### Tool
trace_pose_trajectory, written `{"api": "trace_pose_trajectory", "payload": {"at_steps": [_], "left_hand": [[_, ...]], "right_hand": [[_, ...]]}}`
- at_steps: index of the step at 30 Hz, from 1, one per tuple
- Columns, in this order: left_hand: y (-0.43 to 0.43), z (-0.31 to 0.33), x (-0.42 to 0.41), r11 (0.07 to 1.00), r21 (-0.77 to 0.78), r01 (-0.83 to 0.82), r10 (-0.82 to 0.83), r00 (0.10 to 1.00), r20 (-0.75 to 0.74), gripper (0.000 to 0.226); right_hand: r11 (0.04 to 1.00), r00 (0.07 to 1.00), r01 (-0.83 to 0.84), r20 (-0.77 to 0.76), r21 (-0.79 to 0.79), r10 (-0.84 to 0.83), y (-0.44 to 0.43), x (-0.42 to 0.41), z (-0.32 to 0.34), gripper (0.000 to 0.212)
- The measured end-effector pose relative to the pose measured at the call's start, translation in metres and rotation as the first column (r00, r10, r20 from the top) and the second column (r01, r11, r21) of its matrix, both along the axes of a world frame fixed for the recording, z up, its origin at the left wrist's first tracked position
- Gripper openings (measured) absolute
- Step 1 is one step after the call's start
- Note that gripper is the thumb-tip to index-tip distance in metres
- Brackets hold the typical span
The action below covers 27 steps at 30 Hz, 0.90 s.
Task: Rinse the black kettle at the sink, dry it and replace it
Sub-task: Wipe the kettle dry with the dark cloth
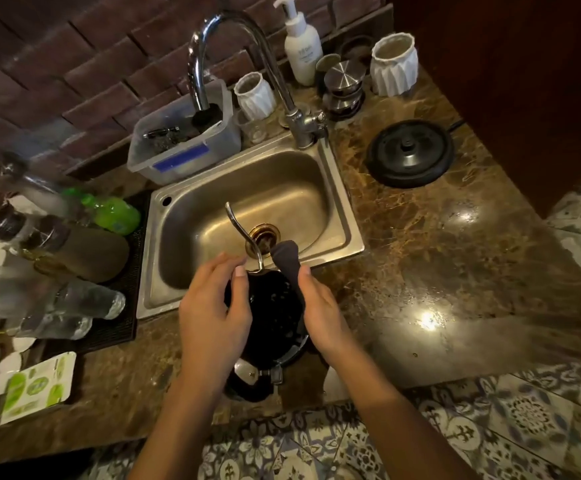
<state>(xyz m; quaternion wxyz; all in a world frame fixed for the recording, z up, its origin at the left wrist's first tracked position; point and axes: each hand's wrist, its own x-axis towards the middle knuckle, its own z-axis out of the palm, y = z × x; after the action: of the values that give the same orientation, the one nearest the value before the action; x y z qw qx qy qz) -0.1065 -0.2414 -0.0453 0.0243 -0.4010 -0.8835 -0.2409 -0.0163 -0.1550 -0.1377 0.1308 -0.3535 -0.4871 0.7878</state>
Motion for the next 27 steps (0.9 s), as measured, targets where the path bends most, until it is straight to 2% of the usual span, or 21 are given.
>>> {"api": "trace_pose_trajectory", "payload": {"at_steps": [2,5,10,16,20,24,27], "left_hand": [[0.001,-0.002,-0.001,1.0,0.007,-0.001,0.001,1.0,-0.015,0.029],[0.001,-0.005,-0.001,0.999,0.041,-0.003,0.004,1.0,-0.023,0.032],[0.0,-0.006,-0.001,0.996,0.092,-0.001,0.002,1.0,-0.01,0.038],[0.0,-0.003,0.002,0.987,0.161,-0.007,0.001,0.999,0.042,0.049],[0.001,-0.004,0.0,0.985,0.172,-0.014,0.0,0.997,0.08,0.054],[0.001,-0.004,0.001,0.98,0.196,-0.022,-0.001,0.993,0.118,0.055],[0.0,-0.003,0.001,0.982,0.186,-0.011,-0.008,0.995,0.102,0.054]], "right_hand": [[0.999,1.0,-0.021,-0.011,0.039,0.021,0.005,-0.005,-0.005,0.077],[0.992,0.997,-0.053,-0.044,0.115,0.058,0.012,-0.013,-0.005,0.058],[0.966,0.997,-0.046,-0.051,0.254,0.061,0.002,-0.023,-0.004,0.073],[0.908,0.988,-0.068,-0.098,0.413,0.119,-0.031,0.003,-0.008,0.056],[0.934,0.992,-0.033,-0.102,0.357,0.074,-0.023,0.003,-0.02,0.054],[0.996,0.994,-0.071,-0.081,0.057,0.075,0.009,-0.018,-0.02,0.061],[0.982,0.985,-0.163,-0.038,0.094,0.167,0.021,-0.034,-0.013,0.068]]}}
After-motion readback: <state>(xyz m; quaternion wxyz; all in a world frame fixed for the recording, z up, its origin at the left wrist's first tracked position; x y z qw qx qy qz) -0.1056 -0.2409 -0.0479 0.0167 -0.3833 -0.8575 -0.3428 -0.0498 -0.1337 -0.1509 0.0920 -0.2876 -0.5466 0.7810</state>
